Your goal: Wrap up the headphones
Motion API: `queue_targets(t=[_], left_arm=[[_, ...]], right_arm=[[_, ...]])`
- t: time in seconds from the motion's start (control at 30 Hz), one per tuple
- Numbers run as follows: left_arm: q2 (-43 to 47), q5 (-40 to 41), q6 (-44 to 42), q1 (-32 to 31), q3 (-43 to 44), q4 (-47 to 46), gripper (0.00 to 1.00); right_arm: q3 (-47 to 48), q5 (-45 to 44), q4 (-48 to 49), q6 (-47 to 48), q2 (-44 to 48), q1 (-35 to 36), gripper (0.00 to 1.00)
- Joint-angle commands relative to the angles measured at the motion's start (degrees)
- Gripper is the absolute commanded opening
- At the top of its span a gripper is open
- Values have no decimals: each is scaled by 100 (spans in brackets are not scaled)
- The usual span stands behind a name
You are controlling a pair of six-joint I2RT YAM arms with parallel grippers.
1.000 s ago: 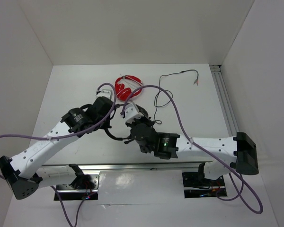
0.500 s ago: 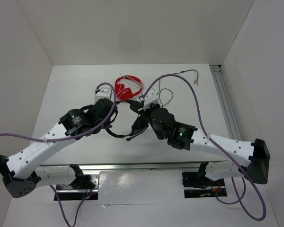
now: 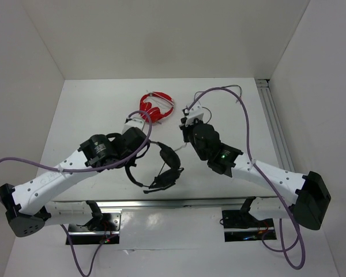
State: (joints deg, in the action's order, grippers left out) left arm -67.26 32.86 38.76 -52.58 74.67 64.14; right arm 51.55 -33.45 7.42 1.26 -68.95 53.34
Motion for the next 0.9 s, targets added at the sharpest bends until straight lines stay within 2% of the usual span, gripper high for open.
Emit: queue_targets(t=[0.0,0.07,0.1,0.27,0.37,0.4,0.5,0.67,0.77,0.83,0.87], left_arm=[[231,-359,-343,-95,179,424,0],[231,-508,-404,-95,179,372,0],[292,-570,-405,-95,179,371,0],[415,-1113,-475,-95,126,178,0],[468,-1474,-413,28,179,64,0],[521,-1597,-413,106,231,11,0],[521,-1898,-353,728,293,-77,1],[583,-2089,-290,1617,512,-129,1],[705,-2213,-290,2136,802,-182,1],[706,-2214,-290,2374,995,-182,0],[706,-2275,-290,2601,1179,-182,0]], right_arm=[[-416,1214,962,-214,74,-157,19],[-751,2301,1286,-214,144,-157,22],[-804,2526,1349,-214,145,-218,23],[-804,2958,1271,-460,-57,-219,26],[-1119,2539,1271,-512,223,-219,35],[-1121,1971,1271,-617,467,-289,39],[-1200,1090,860,-723,1101,-508,48],[-1200,762,138,-810,1980,-728,68],[-1331,1286,-135,-916,1982,-974,71],[-1419,2129,-136,-1013,1982,-1062,79],[-1524,2576,65,-1013,1982,-1132,86]])
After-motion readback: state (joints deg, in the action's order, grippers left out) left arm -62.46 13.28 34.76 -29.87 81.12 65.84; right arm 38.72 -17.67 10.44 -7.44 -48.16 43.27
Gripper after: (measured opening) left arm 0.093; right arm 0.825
